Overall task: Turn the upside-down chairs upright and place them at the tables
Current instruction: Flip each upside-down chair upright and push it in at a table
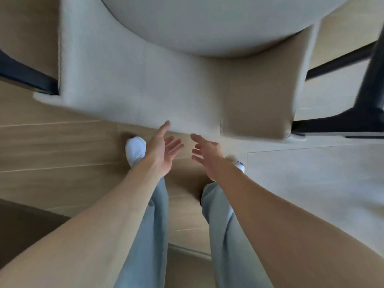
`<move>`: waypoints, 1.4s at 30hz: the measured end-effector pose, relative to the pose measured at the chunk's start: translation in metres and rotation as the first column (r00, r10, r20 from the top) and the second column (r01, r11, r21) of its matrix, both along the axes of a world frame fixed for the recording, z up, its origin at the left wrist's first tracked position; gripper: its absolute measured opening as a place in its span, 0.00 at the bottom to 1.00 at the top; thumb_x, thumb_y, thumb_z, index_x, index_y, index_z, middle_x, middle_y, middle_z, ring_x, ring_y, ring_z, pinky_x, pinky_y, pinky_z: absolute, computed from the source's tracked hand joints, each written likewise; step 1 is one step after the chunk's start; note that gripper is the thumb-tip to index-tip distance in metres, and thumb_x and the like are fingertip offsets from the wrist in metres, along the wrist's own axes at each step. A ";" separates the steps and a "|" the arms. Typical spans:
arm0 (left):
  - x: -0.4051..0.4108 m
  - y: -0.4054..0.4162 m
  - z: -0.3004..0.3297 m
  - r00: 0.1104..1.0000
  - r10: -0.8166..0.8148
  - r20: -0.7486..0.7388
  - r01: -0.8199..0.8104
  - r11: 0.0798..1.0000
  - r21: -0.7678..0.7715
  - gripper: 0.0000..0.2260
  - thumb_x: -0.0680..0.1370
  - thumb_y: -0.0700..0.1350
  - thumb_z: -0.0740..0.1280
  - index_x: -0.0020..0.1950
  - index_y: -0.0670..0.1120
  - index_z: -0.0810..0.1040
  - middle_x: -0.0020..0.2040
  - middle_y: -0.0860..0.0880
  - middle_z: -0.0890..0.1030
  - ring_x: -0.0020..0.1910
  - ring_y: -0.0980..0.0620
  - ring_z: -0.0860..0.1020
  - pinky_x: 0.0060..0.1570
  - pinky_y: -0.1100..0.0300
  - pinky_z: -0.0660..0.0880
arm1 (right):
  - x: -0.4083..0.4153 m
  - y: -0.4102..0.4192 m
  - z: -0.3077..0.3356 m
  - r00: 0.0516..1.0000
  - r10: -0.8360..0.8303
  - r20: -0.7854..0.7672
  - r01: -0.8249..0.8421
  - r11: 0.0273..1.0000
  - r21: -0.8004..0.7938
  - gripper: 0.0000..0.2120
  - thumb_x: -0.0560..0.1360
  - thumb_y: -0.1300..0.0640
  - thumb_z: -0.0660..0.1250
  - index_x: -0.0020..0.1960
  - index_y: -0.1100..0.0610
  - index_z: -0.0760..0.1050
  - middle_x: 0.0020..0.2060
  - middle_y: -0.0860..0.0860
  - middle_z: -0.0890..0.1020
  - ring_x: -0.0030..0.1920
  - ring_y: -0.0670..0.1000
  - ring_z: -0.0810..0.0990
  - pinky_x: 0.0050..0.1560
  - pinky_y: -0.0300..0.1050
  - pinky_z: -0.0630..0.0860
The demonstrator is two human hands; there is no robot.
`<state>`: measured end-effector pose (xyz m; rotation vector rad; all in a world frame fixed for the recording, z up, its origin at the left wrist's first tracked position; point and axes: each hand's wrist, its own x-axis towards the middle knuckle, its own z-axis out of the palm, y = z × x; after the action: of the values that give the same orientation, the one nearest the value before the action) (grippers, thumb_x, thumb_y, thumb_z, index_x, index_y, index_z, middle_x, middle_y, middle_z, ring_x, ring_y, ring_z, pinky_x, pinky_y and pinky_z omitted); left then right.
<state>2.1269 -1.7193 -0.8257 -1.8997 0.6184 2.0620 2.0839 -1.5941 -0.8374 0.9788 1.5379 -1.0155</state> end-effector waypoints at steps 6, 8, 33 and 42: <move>0.010 0.001 -0.140 0.998 0.025 0.055 -0.025 1.000 0.004 0.28 0.72 0.57 0.76 0.64 0.49 0.67 0.63 0.42 0.72 0.58 0.41 0.80 0.57 0.45 0.81 | 0.017 -0.009 -0.132 0.920 -0.379 0.100 0.386 0.919 -0.077 0.41 0.73 0.42 0.74 0.77 0.59 0.61 0.71 0.60 0.71 0.68 0.59 0.76 0.67 0.53 0.76; 0.019 0.002 -0.174 0.999 0.005 0.054 -0.005 1.000 0.002 0.27 0.72 0.58 0.76 0.64 0.50 0.68 0.66 0.41 0.71 0.60 0.41 0.79 0.57 0.44 0.81 | 0.021 -0.008 -0.165 0.875 -0.471 0.108 0.479 0.875 -0.069 0.45 0.73 0.40 0.73 0.79 0.58 0.56 0.74 0.61 0.68 0.69 0.60 0.74 0.69 0.55 0.74; 0.048 -0.027 -0.098 0.982 0.187 -0.034 -0.189 0.938 -0.290 0.27 0.68 0.50 0.81 0.65 0.48 0.78 0.58 0.54 0.85 0.59 0.57 0.82 0.64 0.59 0.76 | 0.031 0.041 -0.082 0.844 -0.534 -0.059 0.536 0.842 0.052 0.37 0.63 0.39 0.81 0.65 0.54 0.73 0.62 0.51 0.78 0.62 0.53 0.77 0.59 0.52 0.79; 0.066 -0.044 0.123 0.975 0.154 0.160 -0.087 0.928 -0.363 0.15 0.68 0.48 0.80 0.47 0.48 0.76 0.51 0.49 0.82 0.40 0.59 0.79 0.49 0.57 0.75 | 0.068 0.013 0.122 0.824 -0.564 0.046 0.550 0.818 0.169 0.37 0.63 0.39 0.80 0.63 0.57 0.73 0.52 0.53 0.79 0.48 0.54 0.78 0.47 0.50 0.74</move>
<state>2.1932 -1.7637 -0.7032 -2.3541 0.8965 1.9102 2.1519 -1.5806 -0.7150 1.6261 1.2795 -1.2433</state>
